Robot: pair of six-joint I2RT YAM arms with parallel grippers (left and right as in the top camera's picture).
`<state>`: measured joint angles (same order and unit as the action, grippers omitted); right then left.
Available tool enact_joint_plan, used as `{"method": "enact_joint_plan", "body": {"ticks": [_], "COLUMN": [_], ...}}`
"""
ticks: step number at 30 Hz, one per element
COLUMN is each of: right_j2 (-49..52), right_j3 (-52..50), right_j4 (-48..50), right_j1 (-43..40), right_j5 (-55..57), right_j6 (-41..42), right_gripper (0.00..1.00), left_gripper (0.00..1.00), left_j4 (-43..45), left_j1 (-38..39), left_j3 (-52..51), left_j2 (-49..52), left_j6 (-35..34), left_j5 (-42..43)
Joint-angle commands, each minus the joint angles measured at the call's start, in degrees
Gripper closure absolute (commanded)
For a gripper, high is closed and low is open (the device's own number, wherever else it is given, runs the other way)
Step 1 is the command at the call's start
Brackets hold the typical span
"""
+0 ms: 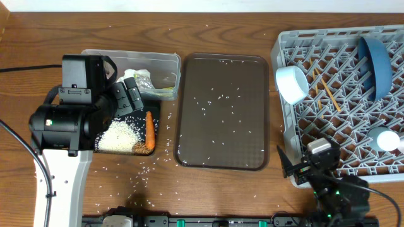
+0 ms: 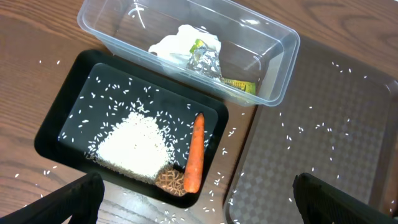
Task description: Sort waste into correct bins and load items into the dishwasher rack
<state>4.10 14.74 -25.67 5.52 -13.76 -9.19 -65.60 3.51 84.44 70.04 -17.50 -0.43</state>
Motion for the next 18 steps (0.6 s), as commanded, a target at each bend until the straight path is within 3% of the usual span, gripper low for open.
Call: {"method": "enact_joint_plan", "body": {"ticks": [1,6,11,18], "right_j2": [-4.0,-3.8,-3.8,-3.8], "right_j3": [-5.6,-11.5,-14.0,-14.4], "right_j4": [4.2,16.2,22.1,23.0], "right_j1": [-0.8,-0.7,-0.7,-0.7], "right_j5": [-1.1,-2.7,-2.8,-2.8], "right_j6": [1.9,1.9,1.9,1.9], "right_gripper": [0.01,0.01,0.01,0.01], "left_gripper": [0.02,0.02,0.02,0.02], "left_j4": [-0.1,-0.1,-0.1,-0.1], "left_j1": [-0.2,-0.2,-0.2,-0.2], "left_j3": [0.2,0.2,0.2,0.2], "left_j2": [0.0,0.0,0.0,0.0], "left_j6": [1.0,1.0,1.0,1.0], "left_j5": [-0.5,-0.5,-0.5,-0.5]}}
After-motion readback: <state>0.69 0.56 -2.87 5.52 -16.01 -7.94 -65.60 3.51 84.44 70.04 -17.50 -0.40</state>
